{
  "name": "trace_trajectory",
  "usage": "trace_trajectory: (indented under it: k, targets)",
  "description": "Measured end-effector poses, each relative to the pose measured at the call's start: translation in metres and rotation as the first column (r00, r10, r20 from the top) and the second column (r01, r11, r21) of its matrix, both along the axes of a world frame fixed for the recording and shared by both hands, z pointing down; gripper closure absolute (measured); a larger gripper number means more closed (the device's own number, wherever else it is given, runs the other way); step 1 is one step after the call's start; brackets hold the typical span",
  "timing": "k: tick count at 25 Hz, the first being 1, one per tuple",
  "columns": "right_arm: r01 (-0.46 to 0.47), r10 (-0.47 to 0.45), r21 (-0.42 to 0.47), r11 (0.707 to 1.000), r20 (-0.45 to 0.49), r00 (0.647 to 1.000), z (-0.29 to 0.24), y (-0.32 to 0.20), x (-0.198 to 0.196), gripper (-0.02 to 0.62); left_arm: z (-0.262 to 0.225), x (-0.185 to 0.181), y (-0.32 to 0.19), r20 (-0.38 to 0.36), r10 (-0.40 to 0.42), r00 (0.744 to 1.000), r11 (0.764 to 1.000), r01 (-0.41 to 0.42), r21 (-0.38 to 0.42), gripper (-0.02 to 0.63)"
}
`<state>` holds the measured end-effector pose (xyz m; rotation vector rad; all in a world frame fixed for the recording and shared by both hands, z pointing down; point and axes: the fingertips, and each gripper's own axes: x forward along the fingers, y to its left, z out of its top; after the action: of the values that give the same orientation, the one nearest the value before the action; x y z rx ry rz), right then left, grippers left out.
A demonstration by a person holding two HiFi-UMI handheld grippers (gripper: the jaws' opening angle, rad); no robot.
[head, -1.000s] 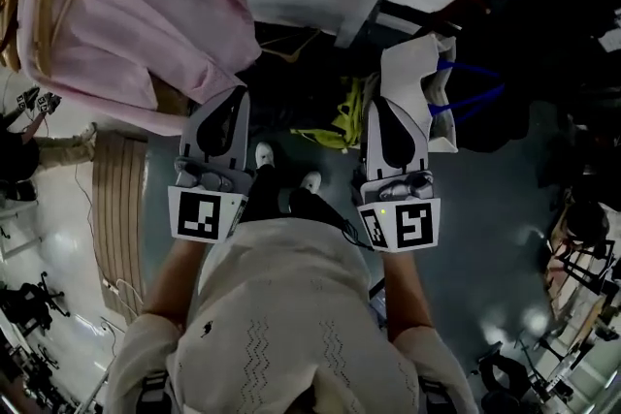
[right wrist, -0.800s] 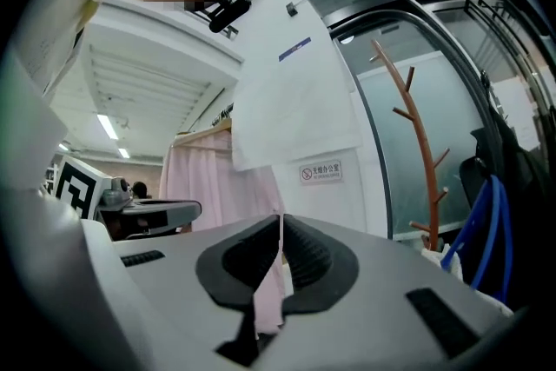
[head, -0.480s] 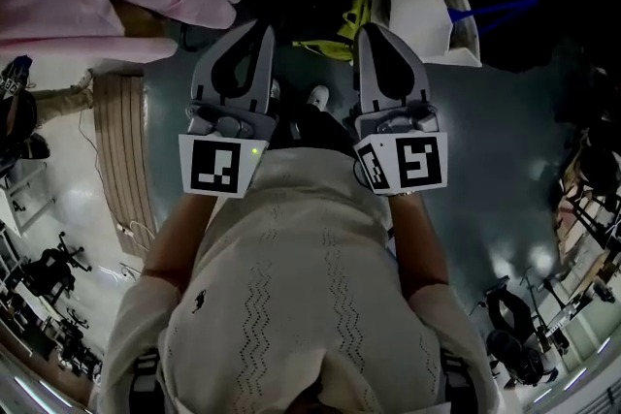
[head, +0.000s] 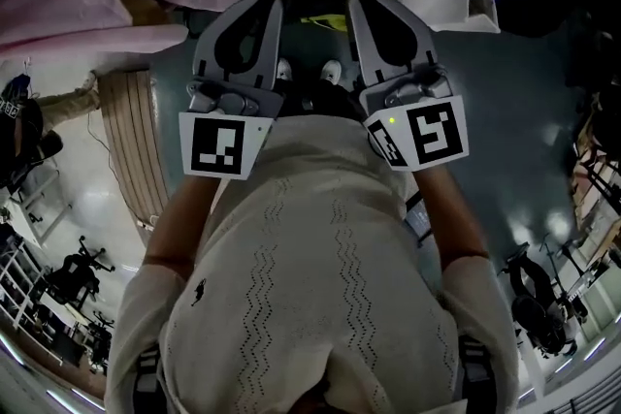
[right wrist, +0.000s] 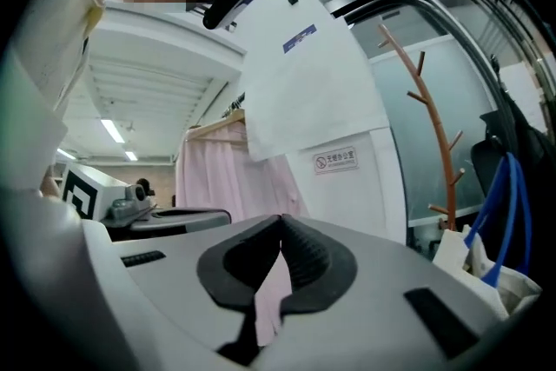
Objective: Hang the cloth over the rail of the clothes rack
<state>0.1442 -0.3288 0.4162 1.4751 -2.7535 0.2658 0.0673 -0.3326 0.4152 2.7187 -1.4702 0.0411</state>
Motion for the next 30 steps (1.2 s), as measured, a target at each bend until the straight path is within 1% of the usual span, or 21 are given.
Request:
trace_trajectory:
  k: [3,4,7,9,14,19,24,30]
  targets:
    - [0.128,-0.128,0.009,0.992,-0.030,0.991,-0.005,0.009,-0.026,0.577,0.006,-0.010,0.004,0.018,0.009,1.000,1.000,-0.009,-0.003,0.594]
    - [0.159,-0.158,0.011,0.987,-0.045,0.986,-0.006,0.011,-0.031,0.577,0.007,-0.010,0.005,0.025,0.014,1.000,1.000,-0.014,-0.002,0.594]
    - [0.196,-0.195,0.006,0.981,-0.064,0.979,-0.005,0.018,-0.040,0.577,0.007,-0.006,0.006,0.007,0.018,1.000,1.000,-0.018,-0.005,0.594]
    - [0.192,-0.191,0.008,0.981,-0.068,0.979,-0.004,0.021,-0.044,0.577,0.006,-0.004,0.009,-0.003,0.025,1.000,1.000,-0.025,-0.006,0.594]
    - [0.150,-0.150,-0.004,0.989,-0.058,0.987,-0.003,0.023,-0.045,0.577,0.008,-0.006,0.019,-0.002,0.043,0.999,0.999,-0.043,-0.016,0.594]
    - [0.137,-0.139,-0.026,0.990,-0.063,0.988,0.004,0.027,-0.047,0.577,0.010,-0.014,0.018,-0.013,0.025,1.000,0.999,-0.026,-0.020,0.594]
    - [0.129,-0.131,-0.041,0.991,-0.056,0.990,0.009,0.036,-0.045,0.577,0.010,-0.013,0.021,-0.023,0.014,1.000,1.000,-0.014,-0.022,0.594]
    - [0.113,-0.116,-0.052,0.992,-0.066,0.991,0.015,0.033,-0.049,0.577,0.011,-0.017,0.016,-0.034,0.005,0.999,1.000,-0.006,-0.029,0.594]
